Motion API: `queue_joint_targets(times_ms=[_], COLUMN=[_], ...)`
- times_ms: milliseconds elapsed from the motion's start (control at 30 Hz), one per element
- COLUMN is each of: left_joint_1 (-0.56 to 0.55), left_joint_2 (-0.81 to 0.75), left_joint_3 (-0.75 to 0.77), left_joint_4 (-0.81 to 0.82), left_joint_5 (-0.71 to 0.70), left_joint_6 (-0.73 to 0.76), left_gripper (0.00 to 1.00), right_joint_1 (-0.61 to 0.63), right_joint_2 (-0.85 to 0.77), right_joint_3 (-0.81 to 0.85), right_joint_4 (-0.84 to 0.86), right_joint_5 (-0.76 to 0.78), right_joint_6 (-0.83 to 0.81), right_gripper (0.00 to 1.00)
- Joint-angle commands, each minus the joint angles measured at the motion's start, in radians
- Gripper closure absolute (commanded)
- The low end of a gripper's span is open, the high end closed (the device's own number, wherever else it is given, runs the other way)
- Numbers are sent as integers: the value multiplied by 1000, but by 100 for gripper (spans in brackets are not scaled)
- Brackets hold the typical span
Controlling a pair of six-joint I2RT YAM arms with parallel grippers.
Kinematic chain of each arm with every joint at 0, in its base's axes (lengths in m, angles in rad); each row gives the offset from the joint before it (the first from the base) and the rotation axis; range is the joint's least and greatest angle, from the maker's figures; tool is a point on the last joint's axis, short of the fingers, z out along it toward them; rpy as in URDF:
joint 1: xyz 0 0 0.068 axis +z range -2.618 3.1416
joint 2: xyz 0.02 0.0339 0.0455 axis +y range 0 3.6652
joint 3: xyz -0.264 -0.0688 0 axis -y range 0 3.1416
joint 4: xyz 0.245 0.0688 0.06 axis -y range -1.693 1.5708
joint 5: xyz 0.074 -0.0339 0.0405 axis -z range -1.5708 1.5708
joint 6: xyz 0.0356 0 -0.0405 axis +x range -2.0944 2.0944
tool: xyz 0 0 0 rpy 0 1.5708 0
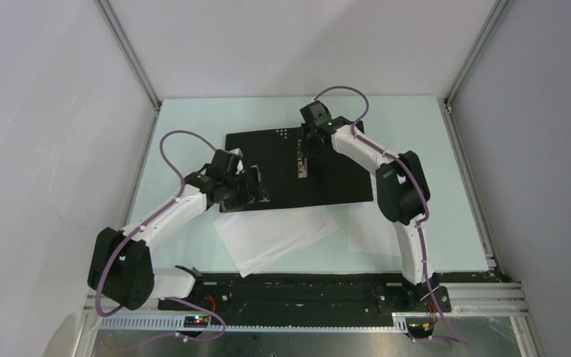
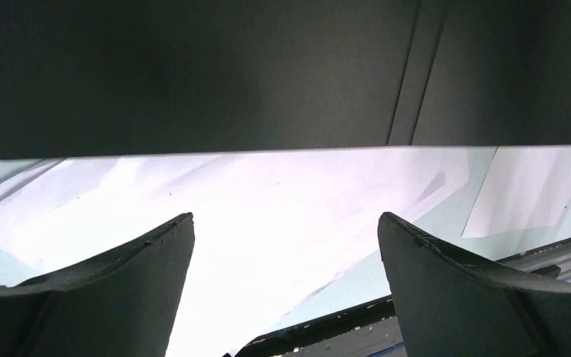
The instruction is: Put the files into the folder
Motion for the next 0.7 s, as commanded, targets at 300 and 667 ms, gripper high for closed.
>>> queue_joint_targets(times_ms=[300,667], left_joint_1=[50,150], left_joint_2=[-16,33], left_joint_3=[73,73], left_joint_4=[-44,-26], left_joint_5=[3,-148], left_joint_6=[74,13], left_gripper=[2,2], right_joint_1=[-105,-131], right_joint_2=[222,127], right_joint_3=[282,237], right_joint_4=[30,-25], right_joint_5=[-118,-117], right_joint_6=[-74,-69], right_gripper=[97,22])
